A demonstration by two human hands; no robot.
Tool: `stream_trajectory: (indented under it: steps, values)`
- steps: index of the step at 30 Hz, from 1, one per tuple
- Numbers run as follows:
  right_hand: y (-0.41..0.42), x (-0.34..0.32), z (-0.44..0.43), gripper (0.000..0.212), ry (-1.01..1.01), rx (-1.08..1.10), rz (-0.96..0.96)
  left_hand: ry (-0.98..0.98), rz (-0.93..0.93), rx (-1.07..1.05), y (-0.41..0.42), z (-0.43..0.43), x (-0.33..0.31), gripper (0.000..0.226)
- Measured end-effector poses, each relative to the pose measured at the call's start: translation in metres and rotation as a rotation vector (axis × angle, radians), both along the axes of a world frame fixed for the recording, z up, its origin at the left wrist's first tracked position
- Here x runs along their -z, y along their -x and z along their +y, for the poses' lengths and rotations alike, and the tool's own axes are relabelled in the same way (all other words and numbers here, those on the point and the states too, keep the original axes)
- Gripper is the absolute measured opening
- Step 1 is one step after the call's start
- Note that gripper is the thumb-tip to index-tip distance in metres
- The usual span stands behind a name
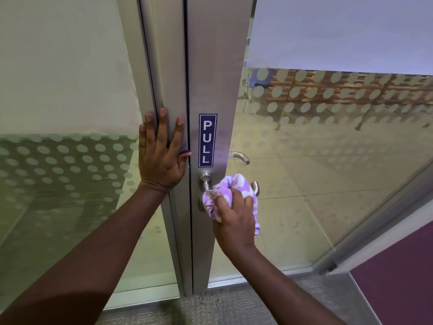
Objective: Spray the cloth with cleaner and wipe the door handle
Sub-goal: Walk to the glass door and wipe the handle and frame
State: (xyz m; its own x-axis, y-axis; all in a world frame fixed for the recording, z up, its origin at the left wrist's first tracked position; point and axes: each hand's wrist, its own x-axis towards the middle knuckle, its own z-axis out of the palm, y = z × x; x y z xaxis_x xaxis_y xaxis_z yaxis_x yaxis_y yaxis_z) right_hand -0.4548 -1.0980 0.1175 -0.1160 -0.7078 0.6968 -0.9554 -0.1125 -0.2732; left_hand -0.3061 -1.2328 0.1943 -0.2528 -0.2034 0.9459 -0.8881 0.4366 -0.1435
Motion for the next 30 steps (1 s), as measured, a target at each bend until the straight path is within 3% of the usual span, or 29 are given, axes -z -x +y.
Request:
stream_trajectory:
  steps: [20,30]
  values:
    - [-0.049,-0.023,-0.005,0.054,-0.141,0.060,-0.097,0.020,0.010,0.010,0.001,-0.001,-0.001,0.061]
    - [-0.064,-0.007,0.016,0.049,-0.251,-0.107,-0.019,0.043,0.013,0.008,-0.001,-0.002,-0.001,0.060]
